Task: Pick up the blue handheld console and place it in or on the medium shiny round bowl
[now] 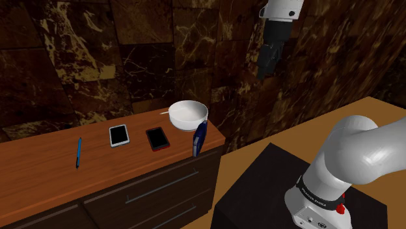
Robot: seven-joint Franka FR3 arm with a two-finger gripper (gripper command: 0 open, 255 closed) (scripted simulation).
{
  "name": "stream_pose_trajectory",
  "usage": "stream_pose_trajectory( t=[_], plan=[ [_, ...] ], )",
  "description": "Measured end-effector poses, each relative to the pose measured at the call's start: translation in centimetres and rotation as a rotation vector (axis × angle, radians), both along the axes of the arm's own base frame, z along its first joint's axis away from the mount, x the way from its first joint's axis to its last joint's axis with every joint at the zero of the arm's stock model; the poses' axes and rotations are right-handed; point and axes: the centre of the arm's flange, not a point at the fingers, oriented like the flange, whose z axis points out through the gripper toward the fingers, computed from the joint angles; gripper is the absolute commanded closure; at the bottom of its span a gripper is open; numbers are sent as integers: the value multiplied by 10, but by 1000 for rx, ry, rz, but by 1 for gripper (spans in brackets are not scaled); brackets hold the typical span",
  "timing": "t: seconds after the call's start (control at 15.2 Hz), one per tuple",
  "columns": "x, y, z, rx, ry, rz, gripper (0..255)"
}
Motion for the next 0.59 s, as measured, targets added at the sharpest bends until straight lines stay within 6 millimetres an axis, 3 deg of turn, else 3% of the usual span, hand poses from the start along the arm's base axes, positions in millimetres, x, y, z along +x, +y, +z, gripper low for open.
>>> stream_pose_trajectory(
  t=[0.2,0.59],
  plan=[
    [3,10,-10,-1,0,-43,0],
    [16,64,-65,-4,1,-256,0]
  ],
)
